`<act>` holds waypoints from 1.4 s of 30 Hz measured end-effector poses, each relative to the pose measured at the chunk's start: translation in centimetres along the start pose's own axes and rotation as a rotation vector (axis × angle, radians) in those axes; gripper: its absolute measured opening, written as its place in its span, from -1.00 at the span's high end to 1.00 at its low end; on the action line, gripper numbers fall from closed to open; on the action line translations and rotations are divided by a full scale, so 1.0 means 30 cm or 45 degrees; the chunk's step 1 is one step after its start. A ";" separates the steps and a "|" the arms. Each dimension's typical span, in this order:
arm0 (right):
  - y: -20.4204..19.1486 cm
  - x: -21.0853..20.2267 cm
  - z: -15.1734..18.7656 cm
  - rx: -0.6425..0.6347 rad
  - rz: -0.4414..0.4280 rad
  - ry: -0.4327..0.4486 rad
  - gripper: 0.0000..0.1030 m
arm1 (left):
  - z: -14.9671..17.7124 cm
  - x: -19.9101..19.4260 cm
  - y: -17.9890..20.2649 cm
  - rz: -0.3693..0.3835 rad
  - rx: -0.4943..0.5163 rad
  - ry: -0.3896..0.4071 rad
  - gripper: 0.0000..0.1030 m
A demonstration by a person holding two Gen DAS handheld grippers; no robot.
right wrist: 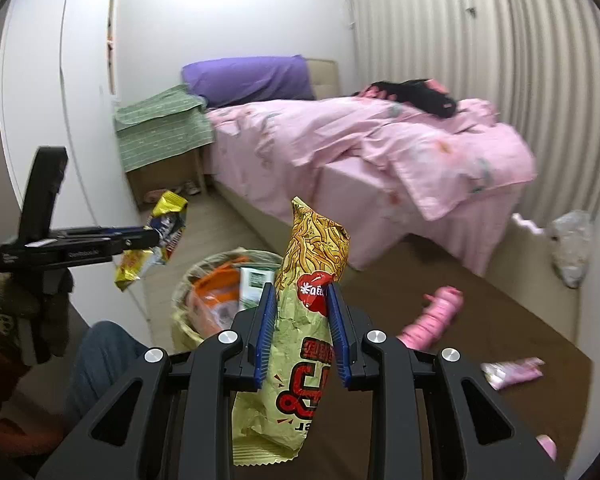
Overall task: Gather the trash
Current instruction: 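Carry the nabati wrapper and chip bag over the yellow-lined trash basket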
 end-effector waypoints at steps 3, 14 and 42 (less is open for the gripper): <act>-0.015 0.111 -0.020 0.054 -0.076 -0.056 0.50 | 0.022 0.062 -0.074 0.009 -0.067 -0.036 0.28; -0.074 0.622 -0.014 0.235 -0.229 -0.320 0.50 | 0.148 0.368 -0.129 0.113 -0.047 -0.271 0.27; -0.047 0.868 0.096 0.232 -0.185 -0.525 0.49 | 0.189 0.471 -0.193 0.160 -0.136 -0.274 0.28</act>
Point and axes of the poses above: each gripper's, at about its wrist camera, not at the fingertips, and x roughly the way its jaws point, y to its right, z to its underside, the point moved 3 cm from there along x, roughly the way its jaws point, and after that the axes turned 9 degrees about x, right-handed, at the moved point
